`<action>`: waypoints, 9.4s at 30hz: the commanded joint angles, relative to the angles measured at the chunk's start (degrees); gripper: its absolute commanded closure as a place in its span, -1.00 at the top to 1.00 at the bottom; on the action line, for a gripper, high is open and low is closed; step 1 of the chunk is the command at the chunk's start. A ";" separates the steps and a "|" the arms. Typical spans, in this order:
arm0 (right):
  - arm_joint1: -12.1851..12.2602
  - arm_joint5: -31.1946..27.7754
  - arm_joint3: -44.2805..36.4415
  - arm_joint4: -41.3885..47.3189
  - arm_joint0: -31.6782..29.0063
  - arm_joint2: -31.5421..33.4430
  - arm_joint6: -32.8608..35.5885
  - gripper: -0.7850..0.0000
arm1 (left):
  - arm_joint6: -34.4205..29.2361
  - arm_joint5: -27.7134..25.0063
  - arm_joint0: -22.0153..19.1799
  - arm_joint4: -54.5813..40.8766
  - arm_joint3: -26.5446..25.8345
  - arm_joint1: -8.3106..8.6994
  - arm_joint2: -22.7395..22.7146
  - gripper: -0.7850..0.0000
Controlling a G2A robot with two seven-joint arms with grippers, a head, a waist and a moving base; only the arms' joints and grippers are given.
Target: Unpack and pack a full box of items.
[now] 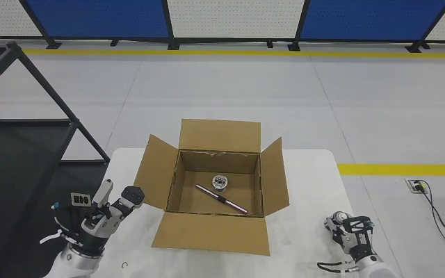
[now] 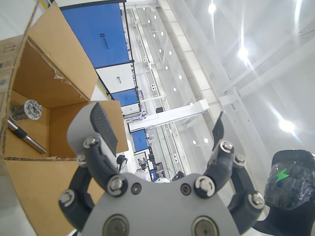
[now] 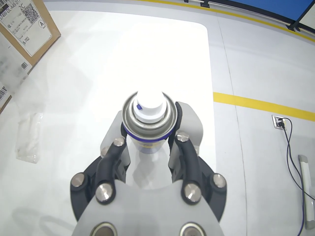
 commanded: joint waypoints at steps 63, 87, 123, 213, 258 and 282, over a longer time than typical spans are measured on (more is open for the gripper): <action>-0.22 -0.78 -48.38 -7.42 -1.86 -22.87 11.61 -1.00 | 0.00 0.00 0.00 0.00 0.00 0.00 0.00 1.00; -0.87 -4.23 -41.66 -4.85 6.55 -30.31 13.93 -1.00 | 0.00 0.00 0.00 0.00 0.00 0.00 0.00 1.00; -6.37 15.84 -20.90 1.78 30.55 -45.85 32.29 -1.00 | 0.00 0.00 0.00 0.00 0.00 0.00 0.00 1.00; -26.25 45.97 45.43 12.60 59.43 -54.93 36.25 0.56 | 0.00 0.00 0.00 0.00 0.00 0.00 0.00 1.00; -26.20 46.21 44.74 12.07 58.89 -54.42 35.94 0.61 | 0.00 0.00 0.00 0.00 0.00 0.00 0.00 1.00; -23.76 42.52 34.13 8.70 51.66 -48.75 27.90 1.00 | 5.30 -6.26 0.26 3.25 2.13 -0.95 3.76 1.00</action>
